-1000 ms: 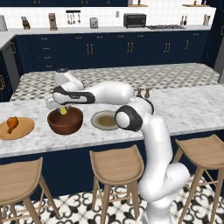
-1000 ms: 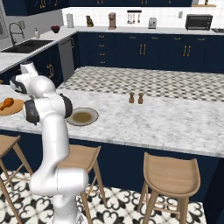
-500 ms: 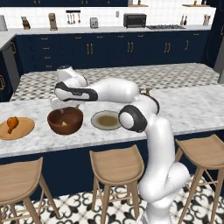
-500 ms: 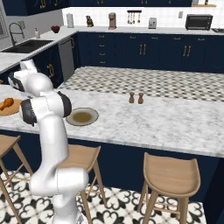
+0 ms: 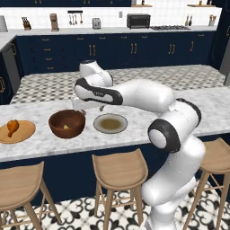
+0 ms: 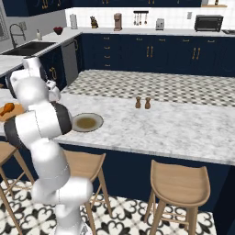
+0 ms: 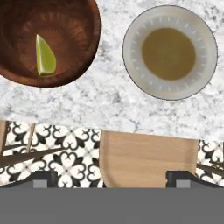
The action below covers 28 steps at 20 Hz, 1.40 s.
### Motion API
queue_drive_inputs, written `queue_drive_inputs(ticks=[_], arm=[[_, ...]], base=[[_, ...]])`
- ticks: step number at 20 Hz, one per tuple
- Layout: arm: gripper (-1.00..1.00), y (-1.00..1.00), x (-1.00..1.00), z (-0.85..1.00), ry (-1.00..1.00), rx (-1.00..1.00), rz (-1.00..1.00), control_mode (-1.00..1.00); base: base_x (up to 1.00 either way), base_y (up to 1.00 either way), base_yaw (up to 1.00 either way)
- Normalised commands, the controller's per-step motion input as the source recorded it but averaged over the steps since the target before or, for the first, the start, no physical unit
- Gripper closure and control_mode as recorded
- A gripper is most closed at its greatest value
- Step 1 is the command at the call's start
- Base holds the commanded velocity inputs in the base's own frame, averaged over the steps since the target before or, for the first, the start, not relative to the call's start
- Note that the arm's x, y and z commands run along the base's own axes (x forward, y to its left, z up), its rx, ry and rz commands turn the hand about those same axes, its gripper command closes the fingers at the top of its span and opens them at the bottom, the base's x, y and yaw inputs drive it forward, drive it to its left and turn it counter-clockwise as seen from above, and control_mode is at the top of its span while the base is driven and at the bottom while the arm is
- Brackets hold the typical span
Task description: Pick the chicken drumstick and lemon wedge from their plates and place them in the bowl. Then put the bowl in the fridge.
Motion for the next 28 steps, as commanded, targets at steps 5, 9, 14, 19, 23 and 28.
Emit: queue_drive_inputs(ticks=[5,9,14,19,23,28], arm=[[-1.00,-1.00,-1.00,-0.01,-0.08,0.01,-0.09,-1.00],[-1.00,-0.99,-1.00,0.01,-0.10,0.10,-0.15,-1.00],[-1.00,-0.15,-0.69,0.00,-0.01,0.06,-0.01,1.00],[-1.00,0.00,0.00,0.00,0.00,0.00,0.00,1.00],[-1.00,0.00,0.00,0.00,0.00,0.00,0.00,1.00],[-1.00,0.00,0.00,0.00,0.00,0.00,0.00,1.00]], base=[[0.00,0.00,0.00],[0.00,0.00,0.00],[-0.14,0.11,0.00],[-0.49,0.98,-0.17],[-0.18,1.00,-0.27],[0.26,1.00,-0.35]])
